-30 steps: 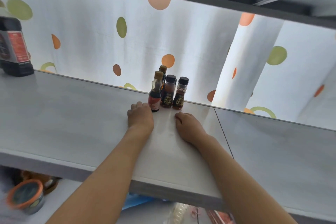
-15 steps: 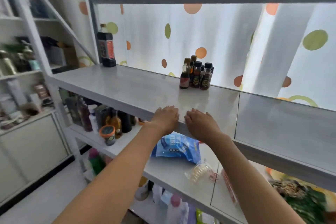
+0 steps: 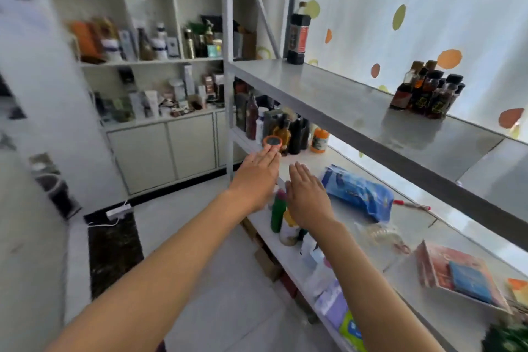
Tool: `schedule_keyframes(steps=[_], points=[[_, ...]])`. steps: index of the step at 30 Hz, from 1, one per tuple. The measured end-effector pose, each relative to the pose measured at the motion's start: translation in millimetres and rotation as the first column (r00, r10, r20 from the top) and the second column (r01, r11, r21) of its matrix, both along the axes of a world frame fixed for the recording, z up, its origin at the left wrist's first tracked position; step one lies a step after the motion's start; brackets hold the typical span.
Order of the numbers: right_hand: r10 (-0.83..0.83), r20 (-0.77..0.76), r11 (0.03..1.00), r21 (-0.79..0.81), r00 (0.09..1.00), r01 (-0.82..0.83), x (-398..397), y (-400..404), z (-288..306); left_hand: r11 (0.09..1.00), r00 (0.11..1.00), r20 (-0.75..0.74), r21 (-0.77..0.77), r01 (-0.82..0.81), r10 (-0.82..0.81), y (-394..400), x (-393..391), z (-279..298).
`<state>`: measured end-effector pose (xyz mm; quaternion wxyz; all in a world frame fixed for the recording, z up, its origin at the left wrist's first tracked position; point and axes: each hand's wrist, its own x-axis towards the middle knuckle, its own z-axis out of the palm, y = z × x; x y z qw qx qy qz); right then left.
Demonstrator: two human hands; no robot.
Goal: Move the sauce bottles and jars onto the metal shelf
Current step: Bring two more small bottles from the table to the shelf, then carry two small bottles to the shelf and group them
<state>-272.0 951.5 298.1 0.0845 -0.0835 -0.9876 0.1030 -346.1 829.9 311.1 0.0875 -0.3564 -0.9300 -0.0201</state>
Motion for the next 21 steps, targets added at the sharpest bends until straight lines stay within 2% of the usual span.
schedule_keyframes(steps=[7, 11, 15, 21], points=[[0.338, -0.061, 0.940, -0.023, 0.939, -0.340, -11, -175, -27, 0.964, 0.965, 0.033, 0.056, -0.261, 0.259, -187, 27, -25], [0.485, -0.027, 0.874, -0.034, 0.874, -0.485, -3, -286, -46, 0.909, 0.911, 0.000, 0.070, -0.412, 0.413, -307, 58, -49], [0.634, -0.009, 0.771, -0.070, 0.773, -0.633, 19, -412, -68, 0.814, 0.825, 0.048, 0.140, -0.564, 0.563, -437, 105, -77], [0.803, -0.013, 0.591, -0.113, 0.595, -0.799, 63, -588, -102, 0.672, 0.699, 0.144, 0.196, -0.714, 0.700, -590, 187, -113]])
